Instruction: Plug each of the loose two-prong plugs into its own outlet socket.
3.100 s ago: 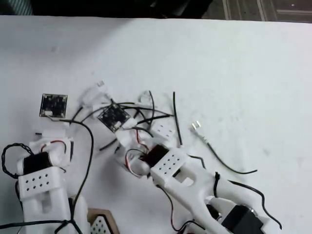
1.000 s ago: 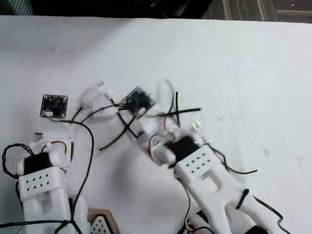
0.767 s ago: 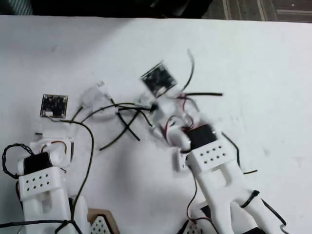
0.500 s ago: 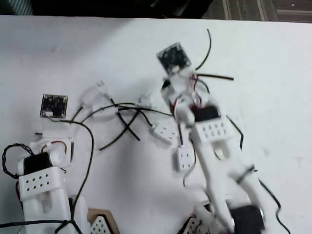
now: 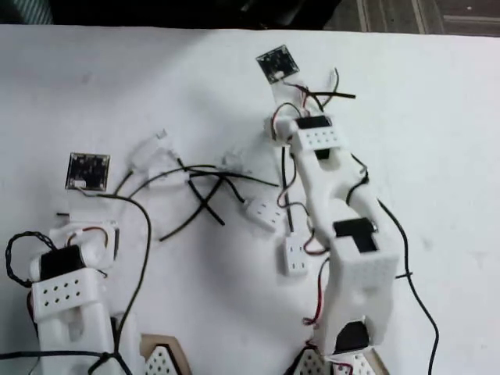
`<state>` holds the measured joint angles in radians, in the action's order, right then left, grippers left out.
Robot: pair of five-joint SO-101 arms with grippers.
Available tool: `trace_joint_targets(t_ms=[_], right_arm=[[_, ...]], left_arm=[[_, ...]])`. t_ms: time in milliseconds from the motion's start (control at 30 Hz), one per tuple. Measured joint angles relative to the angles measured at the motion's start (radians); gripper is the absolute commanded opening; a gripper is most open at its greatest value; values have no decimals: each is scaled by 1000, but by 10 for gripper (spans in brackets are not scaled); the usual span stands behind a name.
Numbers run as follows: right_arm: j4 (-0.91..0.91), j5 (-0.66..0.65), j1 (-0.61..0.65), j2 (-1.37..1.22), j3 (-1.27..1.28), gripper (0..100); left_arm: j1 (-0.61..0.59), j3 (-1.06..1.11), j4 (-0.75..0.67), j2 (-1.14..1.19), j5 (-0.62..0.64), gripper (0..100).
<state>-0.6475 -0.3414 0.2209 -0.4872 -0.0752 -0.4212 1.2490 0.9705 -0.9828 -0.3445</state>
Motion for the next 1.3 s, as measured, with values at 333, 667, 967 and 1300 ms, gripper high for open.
trace_joint_targets(t_ms=[333,667,967,1300], right_arm=[[-356,0,2,-61,-276,216],[-832,-2,2,-61,-566,216],[-1063,48,6,-3,-566,87],[-1063,127,98,417,26,227]], left_arm=[[0,0,-2,0,0,69],[0,0,-2,0,0,71],[0,0,-2,0,0,71],[14,12,-5,0,0,71]])
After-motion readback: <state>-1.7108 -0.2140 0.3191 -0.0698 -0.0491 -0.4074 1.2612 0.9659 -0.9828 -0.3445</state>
